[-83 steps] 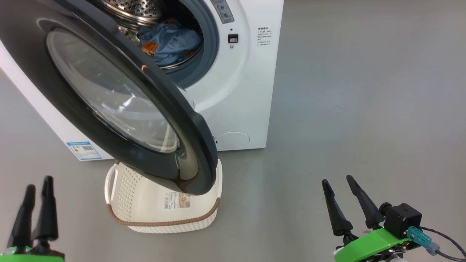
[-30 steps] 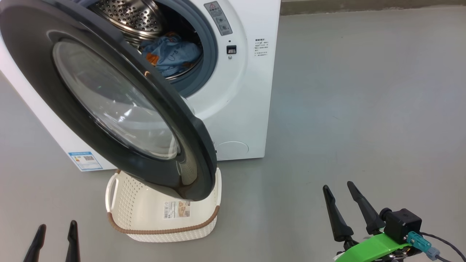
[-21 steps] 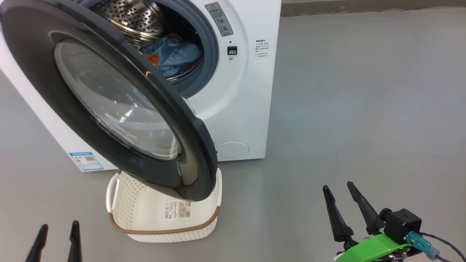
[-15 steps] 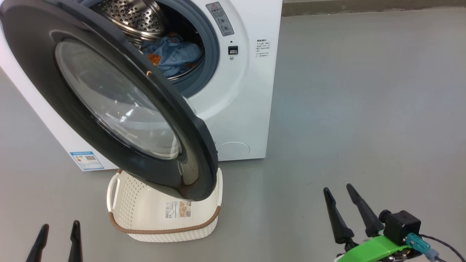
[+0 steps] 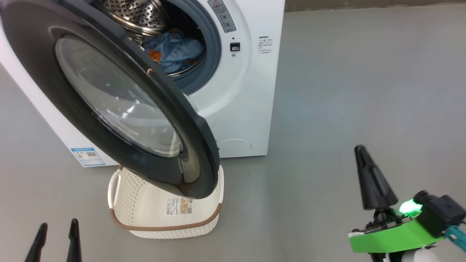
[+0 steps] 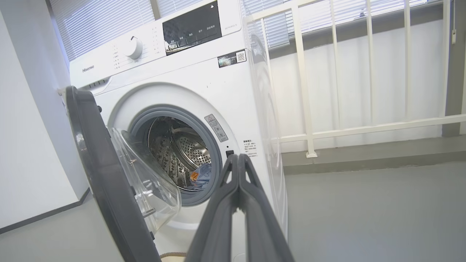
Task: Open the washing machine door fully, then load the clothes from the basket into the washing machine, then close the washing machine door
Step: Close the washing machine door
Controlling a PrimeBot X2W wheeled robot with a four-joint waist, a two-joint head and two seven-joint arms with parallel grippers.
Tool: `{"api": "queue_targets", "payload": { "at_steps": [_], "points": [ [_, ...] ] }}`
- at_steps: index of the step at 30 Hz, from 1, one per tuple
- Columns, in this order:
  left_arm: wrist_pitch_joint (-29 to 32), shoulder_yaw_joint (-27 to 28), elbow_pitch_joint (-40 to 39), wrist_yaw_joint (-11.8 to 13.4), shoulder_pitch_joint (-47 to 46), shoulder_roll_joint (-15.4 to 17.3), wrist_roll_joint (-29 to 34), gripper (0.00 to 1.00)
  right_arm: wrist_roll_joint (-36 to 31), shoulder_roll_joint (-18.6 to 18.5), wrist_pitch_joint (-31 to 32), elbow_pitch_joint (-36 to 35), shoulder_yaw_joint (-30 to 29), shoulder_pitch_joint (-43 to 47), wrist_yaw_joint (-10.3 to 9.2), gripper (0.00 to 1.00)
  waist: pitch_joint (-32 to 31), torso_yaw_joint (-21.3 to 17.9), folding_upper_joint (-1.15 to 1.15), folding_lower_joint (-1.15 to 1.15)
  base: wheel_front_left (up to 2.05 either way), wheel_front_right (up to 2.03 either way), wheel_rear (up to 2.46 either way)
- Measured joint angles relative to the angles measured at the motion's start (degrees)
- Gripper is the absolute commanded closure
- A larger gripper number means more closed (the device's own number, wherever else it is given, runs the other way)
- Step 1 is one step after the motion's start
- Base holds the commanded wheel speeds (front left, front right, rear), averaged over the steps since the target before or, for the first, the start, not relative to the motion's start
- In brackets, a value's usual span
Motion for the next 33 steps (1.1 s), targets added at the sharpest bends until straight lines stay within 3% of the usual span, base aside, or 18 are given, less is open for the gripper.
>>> {"api": "queue_targets", "payload": {
  "at_steps": [9,15,22,33],
  "points": [
    [0.0,-0.26,-0.21,0.0,-1.53,-0.24,-0.38,0.0,-0.43,-0.05,-0.01,-13.73,6.13,-2.61,0.0,1.0,0.79,1.93,0.0,0.0,0.0,0.0,0.0],
    [0.0,-0.49,-0.42,0.0,-2.08,-0.32,-0.85,0.0,-1.67,-0.25,-0.01,-16.79,12.16,-3.99,0.0,1.0,1.33,4.0,0.0,0.0,0.0,0.0,0.0],
    [0.0,-2.33,-0.38,0.0,-2.42,-0.35,-1.09,0.0,-3.8,-0.58,-0.01,-14.68,20.13,-7.95,0.0,1.0,1.85,7.25,0.0,0.0,0.0,0.0,0.0],
    [0.0,-5.42,-0.23,0.0,-4.76,-0.65,-2.11,0.0,-3.27,-0.86,0.0,-1.0,28.96,-11.11,0.0,1.0,3.1,13.01,0.0,0.0,0.0,0.0,0.0]
  ]
}}
